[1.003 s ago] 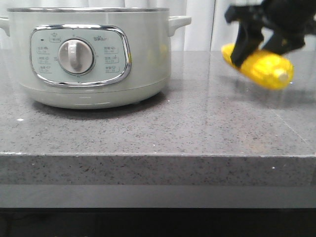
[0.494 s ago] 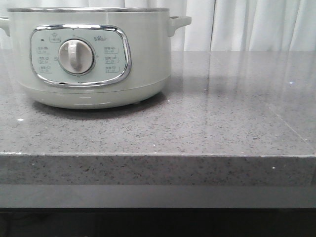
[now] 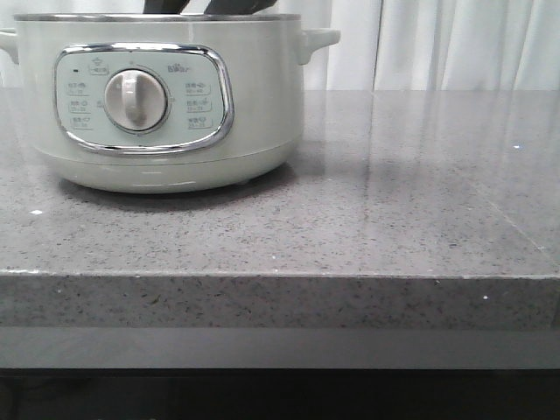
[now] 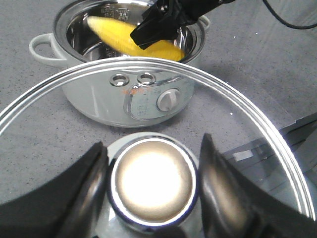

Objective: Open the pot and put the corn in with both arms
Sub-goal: 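Lower the corn into the pot and open the right gripper, then move the held glass lid back over the pot with the left gripper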

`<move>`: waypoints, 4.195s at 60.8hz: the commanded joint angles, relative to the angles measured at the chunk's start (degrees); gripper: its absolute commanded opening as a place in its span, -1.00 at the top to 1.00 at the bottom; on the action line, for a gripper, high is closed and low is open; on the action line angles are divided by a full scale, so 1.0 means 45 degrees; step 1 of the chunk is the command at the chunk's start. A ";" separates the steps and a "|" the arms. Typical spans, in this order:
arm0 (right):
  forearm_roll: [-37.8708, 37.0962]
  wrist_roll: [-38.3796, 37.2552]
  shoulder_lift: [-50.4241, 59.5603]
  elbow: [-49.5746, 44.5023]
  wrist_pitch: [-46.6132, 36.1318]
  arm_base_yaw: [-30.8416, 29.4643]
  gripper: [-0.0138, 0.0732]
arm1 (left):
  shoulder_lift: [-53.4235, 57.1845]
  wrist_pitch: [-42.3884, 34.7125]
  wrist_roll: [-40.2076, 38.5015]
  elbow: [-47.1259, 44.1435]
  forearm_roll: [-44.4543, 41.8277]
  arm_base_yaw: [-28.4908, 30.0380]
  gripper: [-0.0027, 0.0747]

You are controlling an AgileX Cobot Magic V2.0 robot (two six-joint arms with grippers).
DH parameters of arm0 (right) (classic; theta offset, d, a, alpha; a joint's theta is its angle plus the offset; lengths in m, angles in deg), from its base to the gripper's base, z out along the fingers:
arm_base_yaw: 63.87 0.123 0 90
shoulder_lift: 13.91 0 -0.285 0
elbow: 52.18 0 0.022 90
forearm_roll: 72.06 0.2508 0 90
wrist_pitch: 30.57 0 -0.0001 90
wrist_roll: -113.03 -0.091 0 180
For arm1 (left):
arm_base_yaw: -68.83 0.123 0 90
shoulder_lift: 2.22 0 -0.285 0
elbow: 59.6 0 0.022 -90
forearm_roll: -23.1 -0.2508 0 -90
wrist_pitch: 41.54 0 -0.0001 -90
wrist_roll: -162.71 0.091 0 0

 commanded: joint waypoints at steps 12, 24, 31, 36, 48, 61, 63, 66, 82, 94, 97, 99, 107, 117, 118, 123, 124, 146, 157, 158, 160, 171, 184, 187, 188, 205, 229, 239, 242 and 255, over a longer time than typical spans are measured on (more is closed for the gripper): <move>-0.0057 0.0136 0.1713 0.0474 0.0019 -0.0541 -0.62 | -0.0067 -0.1959 -0.0084 0.0430 0.0270 -0.0097 0.50; -0.0056 0.0136 0.2856 0.0461 0.0959 -0.1957 -0.19 | -0.0067 -0.1986 -0.0084 0.0430 0.0270 -0.0097 0.50; -0.0056 0.0136 0.3493 0.0447 0.1304 -0.3009 0.14 | -0.0067 -0.2007 -0.0084 0.0430 0.0270 -0.0097 0.50; -0.0056 0.0136 0.3973 0.0277 0.1514 -0.3682 0.19 | -0.0067 -0.2053 -0.0084 0.0430 0.0270 -0.0097 0.50; -0.0160 0.0136 0.5528 -0.1855 0.0900 -0.5012 0.19 | -0.0067 -0.2145 -0.0084 0.0430 0.0270 -0.0097 0.50; -0.0174 0.0136 0.8091 -0.5836 -0.0910 -0.5926 0.19 | -0.0067 -0.2145 -0.0084 0.0430 0.0270 -0.0097 0.50; -0.0186 0.0136 0.8560 -0.6533 -0.1184 -0.6013 0.19 | -0.0067 -0.2145 -0.0084 0.0430 0.0270 -0.0097 0.50; -0.0262 0.0136 0.9110 -0.7332 -0.1464 -0.6029 0.19 | -0.0067 -0.2145 -0.0084 0.0430 0.0270 -0.0097 0.50; -0.0309 0.0136 1.2878 -1.2226 -0.3360 -0.6029 0.19 | -0.0094 -0.2221 -0.0084 0.0430 0.0270 -0.0097 0.50; -0.0309 0.0136 1.5902 -1.5310 -0.4756 -0.6029 0.19 | -0.0471 -0.2594 -0.0084 0.0430 0.0270 -0.0097 0.50; -0.0309 0.0136 1.6607 -1.5952 -0.4917 -0.6029 0.19 | -0.0643 -0.2756 -0.0084 0.0430 0.0270 -0.0097 0.50; -0.0309 0.0136 1.7082 -1.6360 -0.4968 -0.6029 0.19 | -0.0772 -0.2816 -0.0084 0.0430 0.0270 -0.0097 0.50; -0.0309 0.0136 1.8551 -1.7450 -0.4998 -0.6029 0.25 | -0.1334 -0.3140 -0.0084 0.0430 0.0270 -0.0097 0.50; -0.0309 0.0136 1.9676 -1.7822 -0.5009 -0.6029 0.83 | -0.2273 -0.3630 0.0025 0.0608 0.0270 -0.0097 0.50; -0.0309 0.0136 1.9724 -1.7822 -0.5009 -0.6029 0.85 | -0.2465 -0.3690 0.0054 0.0704 0.0270 -0.0097 0.50; -0.0309 0.0136 1.9827 -1.7822 -0.5009 -0.6029 0.84 | -0.3075 -0.4002 0.0068 0.1073 0.0165 -0.0097 0.50; -0.0309 0.0136 1.9827 -1.7822 -0.5009 -0.6029 0.84 | -0.3269 -0.4029 0.0103 0.1170 0.0163 -0.0097 0.50; -0.0309 0.0136 1.9816 -1.7837 -0.4980 -0.6029 0.84 | -0.8378 -0.4936 0.0748 0.5556 0.0141 -0.0097 0.50; -0.0309 0.0136 1.9816 -1.7837 -0.4969 -0.6029 0.84 | -1.1186 -0.4936 0.0779 0.7928 0.0141 -0.0097 0.50; -0.0309 0.0136 1.9816 -1.7837 -0.4969 -0.6029 0.84 | -1.1355 -0.4936 0.0779 0.8072 0.0141 -0.0097 0.50; -0.0309 0.0136 1.9816 -1.7837 -0.4969 -0.6029 0.84 | -1.1739 -0.4936 0.0779 0.8325 0.0141 -0.0097 0.50; -0.0309 0.0136 1.9816 -1.7837 -0.4969 -0.6029 0.84 | -1.3144 -0.4965 0.0779 0.9287 0.0141 -0.0097 0.50; -0.0309 0.0136 1.9816 -1.7837 -0.4958 -0.6029 0.84 | -1.3716 -0.4968 0.0779 0.9318 0.0269 -0.0097 0.50; -0.0309 0.0136 1.9816 -1.7837 -0.4958 -0.6029 0.84 | -1.3743 -0.4968 0.0779 0.9318 0.0269 -0.0097 0.50; -0.0309 0.0136 1.9816 -1.7837 -0.4958 -0.6029 0.84 | -1.3740 -0.4968 0.0779 0.9318 0.0269 -0.0097 0.50; -0.0309 0.0136 1.9816 -1.7837 -0.4958 -0.6029 0.84 | -1.3906 -0.5209 0.0779 0.9318 0.0482 -0.0097 0.50; -0.0309 0.0136 1.9816 -1.7837 -0.4958 -0.6029 0.84 | -1.3906 -0.4477 0.0779 0.9318 0.0831 -0.0097 0.50; -0.0309 0.0136 1.9816 -1.7837 -0.4958 -0.6029 0.84 | -1.3984 -0.4267 0.0830 0.9318 0.0831 -0.0097 0.50; -0.0309 0.0136 1.9816 -1.7837 -0.4958 -0.6029 0.84 | -1.4012 -0.4245 0.0965 0.9318 0.0831 -0.0119 0.49; -0.0309 0.0136 1.9816 -1.7837 -0.4958 -0.6029 0.84 | -1.4062 -0.4302 0.1388 0.9318 0.0831 -0.0382 0.44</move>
